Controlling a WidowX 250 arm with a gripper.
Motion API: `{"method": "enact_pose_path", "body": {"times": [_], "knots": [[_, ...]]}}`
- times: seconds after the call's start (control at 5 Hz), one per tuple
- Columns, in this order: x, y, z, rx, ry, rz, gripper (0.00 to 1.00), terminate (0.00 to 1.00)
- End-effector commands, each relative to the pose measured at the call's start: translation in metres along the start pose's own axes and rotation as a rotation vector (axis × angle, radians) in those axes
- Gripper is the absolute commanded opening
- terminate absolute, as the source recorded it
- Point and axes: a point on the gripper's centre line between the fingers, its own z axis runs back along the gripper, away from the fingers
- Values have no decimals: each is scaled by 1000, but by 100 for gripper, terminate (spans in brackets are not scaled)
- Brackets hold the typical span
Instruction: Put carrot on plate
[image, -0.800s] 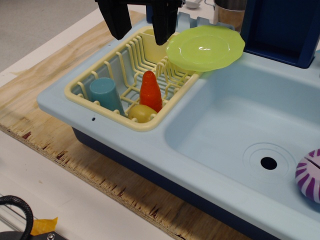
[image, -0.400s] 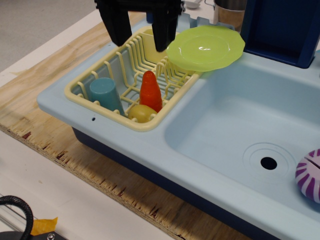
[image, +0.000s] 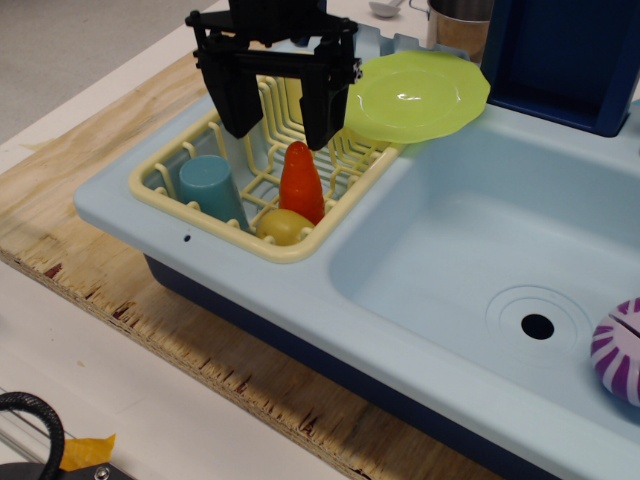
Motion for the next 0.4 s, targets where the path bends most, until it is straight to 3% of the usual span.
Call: {"method": "enact_pose_path", "body": {"times": [0.0,0.2], "knots": [[-1,11,-5,-13,-4,14,100,0],[1,12,-12,-29,-6,7,100,0]]}}
